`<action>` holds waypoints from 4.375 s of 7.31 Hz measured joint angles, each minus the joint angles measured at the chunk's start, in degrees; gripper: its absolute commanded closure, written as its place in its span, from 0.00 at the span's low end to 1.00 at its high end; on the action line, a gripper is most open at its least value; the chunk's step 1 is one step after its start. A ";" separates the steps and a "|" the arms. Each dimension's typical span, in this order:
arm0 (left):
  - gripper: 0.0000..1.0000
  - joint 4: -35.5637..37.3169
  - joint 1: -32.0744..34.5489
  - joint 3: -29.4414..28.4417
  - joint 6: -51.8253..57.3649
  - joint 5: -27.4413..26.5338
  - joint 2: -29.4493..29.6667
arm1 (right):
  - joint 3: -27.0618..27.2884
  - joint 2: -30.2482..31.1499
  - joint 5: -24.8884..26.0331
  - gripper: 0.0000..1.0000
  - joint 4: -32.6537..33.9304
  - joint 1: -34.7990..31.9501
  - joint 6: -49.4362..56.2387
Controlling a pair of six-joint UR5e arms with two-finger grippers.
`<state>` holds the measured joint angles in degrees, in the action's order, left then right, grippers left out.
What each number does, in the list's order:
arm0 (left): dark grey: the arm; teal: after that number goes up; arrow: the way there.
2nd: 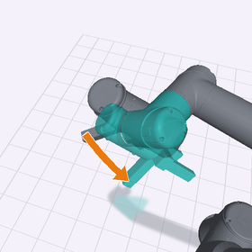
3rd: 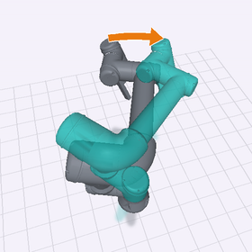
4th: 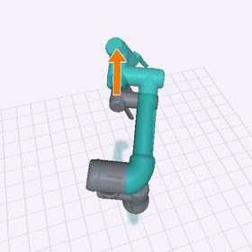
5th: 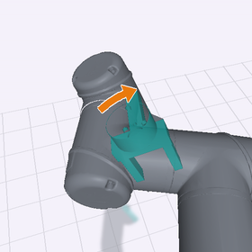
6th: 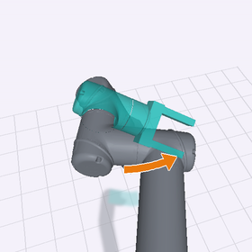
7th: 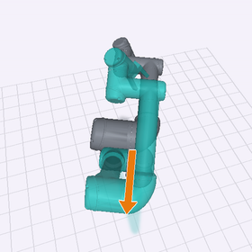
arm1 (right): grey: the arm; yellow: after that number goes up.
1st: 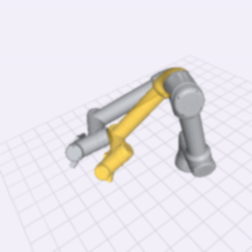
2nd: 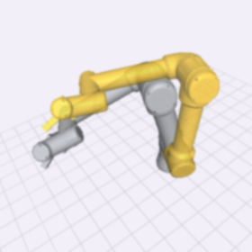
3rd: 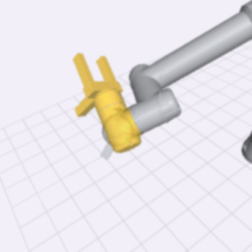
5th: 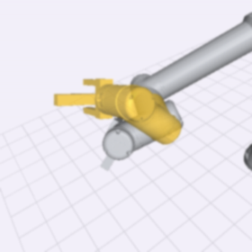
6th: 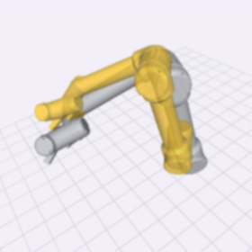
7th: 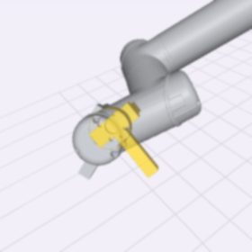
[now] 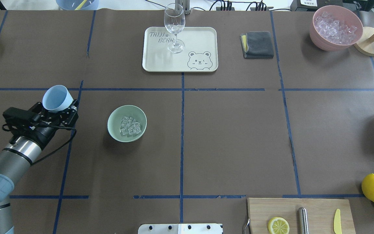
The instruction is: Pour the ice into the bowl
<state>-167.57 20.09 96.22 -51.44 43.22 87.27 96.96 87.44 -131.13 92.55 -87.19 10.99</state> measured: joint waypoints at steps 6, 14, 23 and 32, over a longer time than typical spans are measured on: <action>1.00 -0.19 1.49 -9.11 -19.74 -6.90 -8.98 | 0.20 -0.13 0.00 0.00 0.00 -0.08 0.00; 0.00 0.58 0.84 -15.97 -19.86 -8.37 -5.74 | 0.09 -0.22 0.00 0.00 0.00 -0.09 0.00; 0.00 -0.23 3.16 -2.75 -13.65 -7.28 -12.06 | 0.08 -0.33 0.00 0.00 0.00 -0.09 -0.06; 0.00 46.38 59.63 5.87 36.78 60.92 1.52 | 3.26 -1.05 -1.77 0.00 -16.36 4.26 -10.02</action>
<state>-121.19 79.73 102.08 -14.66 104.14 88.79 100.22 86.39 -132.91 76.19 -82.92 0.97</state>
